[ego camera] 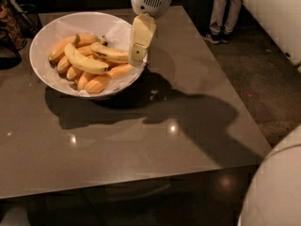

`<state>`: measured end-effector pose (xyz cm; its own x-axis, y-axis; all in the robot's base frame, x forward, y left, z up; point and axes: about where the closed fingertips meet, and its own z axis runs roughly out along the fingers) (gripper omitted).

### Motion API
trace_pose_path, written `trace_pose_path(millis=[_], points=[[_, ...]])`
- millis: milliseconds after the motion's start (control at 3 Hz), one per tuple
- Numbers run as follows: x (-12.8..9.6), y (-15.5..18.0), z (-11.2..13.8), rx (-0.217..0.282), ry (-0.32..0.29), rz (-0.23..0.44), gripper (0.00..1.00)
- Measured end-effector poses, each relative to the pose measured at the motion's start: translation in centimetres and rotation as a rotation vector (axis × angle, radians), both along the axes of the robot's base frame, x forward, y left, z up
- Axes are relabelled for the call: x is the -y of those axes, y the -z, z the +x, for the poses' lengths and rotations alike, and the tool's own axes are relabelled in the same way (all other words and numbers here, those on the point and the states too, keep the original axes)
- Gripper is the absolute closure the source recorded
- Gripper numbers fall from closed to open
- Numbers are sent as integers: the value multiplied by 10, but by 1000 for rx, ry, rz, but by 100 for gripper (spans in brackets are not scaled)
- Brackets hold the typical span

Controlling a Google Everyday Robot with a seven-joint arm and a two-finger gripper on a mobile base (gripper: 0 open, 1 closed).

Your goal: Pick banana from white bowl

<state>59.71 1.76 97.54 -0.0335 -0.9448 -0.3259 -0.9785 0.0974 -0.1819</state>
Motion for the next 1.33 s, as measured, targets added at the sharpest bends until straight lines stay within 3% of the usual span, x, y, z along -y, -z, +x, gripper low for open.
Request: trace_pose_path(millis=[667, 1000, 1333], points=[[-11, 2, 10, -17, 10, -10, 37], [-14, 4, 16, -25, 16, -12, 48], [-17, 5, 20, -29, 17, -16, 49]])
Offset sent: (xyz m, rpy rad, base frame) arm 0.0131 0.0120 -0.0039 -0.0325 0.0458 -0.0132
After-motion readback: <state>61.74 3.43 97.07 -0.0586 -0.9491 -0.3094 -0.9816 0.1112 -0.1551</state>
